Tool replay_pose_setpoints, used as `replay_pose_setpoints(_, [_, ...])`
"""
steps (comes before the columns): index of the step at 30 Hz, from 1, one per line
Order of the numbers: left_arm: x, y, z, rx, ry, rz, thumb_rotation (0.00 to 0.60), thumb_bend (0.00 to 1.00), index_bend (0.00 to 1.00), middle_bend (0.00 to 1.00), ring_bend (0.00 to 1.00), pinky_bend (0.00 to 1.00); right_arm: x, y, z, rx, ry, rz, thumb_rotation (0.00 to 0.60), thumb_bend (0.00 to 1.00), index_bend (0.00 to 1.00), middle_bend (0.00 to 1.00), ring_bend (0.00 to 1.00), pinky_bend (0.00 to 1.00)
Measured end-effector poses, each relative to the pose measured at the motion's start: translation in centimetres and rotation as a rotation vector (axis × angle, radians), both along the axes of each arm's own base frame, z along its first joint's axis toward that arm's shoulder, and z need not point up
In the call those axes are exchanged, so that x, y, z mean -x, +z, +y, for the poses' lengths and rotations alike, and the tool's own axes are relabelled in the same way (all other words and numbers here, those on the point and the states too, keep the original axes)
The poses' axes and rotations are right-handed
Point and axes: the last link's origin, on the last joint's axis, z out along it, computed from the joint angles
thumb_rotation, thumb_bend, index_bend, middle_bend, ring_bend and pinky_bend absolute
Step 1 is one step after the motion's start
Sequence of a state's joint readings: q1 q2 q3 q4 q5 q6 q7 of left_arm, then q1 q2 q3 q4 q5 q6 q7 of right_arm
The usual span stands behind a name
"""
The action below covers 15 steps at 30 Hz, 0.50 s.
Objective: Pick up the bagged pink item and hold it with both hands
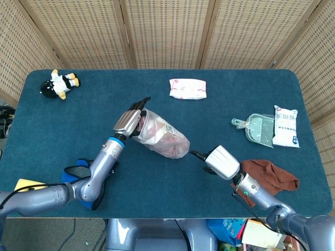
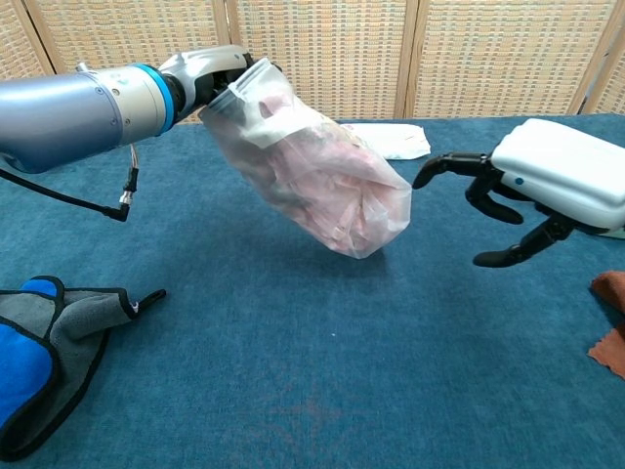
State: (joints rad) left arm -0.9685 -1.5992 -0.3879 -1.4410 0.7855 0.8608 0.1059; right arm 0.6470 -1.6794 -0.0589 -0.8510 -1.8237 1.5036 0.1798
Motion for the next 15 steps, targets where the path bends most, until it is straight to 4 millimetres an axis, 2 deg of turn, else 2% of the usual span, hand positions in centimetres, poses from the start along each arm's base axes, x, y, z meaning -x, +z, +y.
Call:
replay_pose_setpoints(6, [0.2, -0.1, 0.1, 0.017, 0.025, -0.036, 0.6, 0.54, 0.73, 0.0, 0.0, 0.0, -1.4, -1.6, -0.4, -0.007, 0.007, -0.012, 0.6, 0.41, 0.28, 0.86, 0.96, 1.0])
replay_pose_setpoints(15, [0.3, 0.0, 0.2, 0.018, 0.023, -0.029, 0.6, 0.54, 0.73, 0.0, 0.0, 0.0, -2.4, -2.6, -0.7, -0.014, 0.008, -0.004, 0.6, 0.42, 0.28, 0.86, 0.96, 1.0])
